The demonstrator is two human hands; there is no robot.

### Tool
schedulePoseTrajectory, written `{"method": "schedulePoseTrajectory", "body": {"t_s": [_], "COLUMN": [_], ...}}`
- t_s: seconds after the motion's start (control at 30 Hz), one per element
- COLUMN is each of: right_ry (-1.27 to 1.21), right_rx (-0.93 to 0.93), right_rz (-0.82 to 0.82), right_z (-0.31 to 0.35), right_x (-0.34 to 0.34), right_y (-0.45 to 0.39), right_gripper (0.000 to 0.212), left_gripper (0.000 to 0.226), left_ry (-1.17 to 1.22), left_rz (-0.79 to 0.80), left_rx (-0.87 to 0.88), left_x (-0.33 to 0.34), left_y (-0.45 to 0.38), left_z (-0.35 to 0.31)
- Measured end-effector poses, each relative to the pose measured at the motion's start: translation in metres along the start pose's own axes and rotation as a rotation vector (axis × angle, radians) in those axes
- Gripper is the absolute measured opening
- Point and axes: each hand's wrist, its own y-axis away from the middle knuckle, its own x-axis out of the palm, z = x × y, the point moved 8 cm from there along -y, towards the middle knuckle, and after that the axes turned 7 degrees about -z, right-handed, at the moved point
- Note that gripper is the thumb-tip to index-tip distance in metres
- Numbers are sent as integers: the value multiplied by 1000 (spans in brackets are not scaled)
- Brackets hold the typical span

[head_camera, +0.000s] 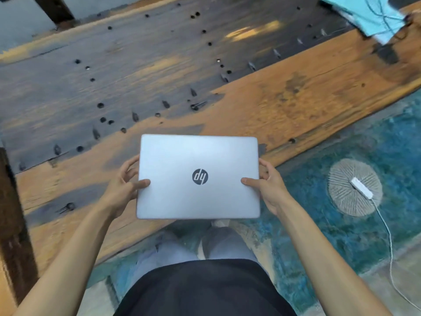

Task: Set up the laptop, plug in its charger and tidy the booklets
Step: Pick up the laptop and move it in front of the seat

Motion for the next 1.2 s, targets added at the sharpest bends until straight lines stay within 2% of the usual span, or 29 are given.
{"method": "schedulePoseTrajectory", "body": {"t_s": [0.3, 0.53, 0.73, 1.07, 1.2], "right_ry": [4, -11, 38, 145, 195], "right_rx": [8, 21, 21, 78, 83], "right_rz": [-33, -43, -25, -15, -13], "right_z": [31, 73, 126, 211, 241], "right_x": [-125, -186, -231, -296, -304], "right_y": [-49, -110, -191, -296, -331], "right_gripper": [79, 75, 77, 76, 62], "left_gripper": [67, 70, 76, 69, 67], "left_ry": [-45, -71, -2, 107, 129], "left_rz": [62, 101, 57, -51, -82], "left_rx": [-25, -15, -48, -144, -164], "left_x": [144, 236, 320, 428, 449], "left_y": [-14, -53, -107, -149, -161], "left_z": [-32, -67, -89, -122, -139]}}
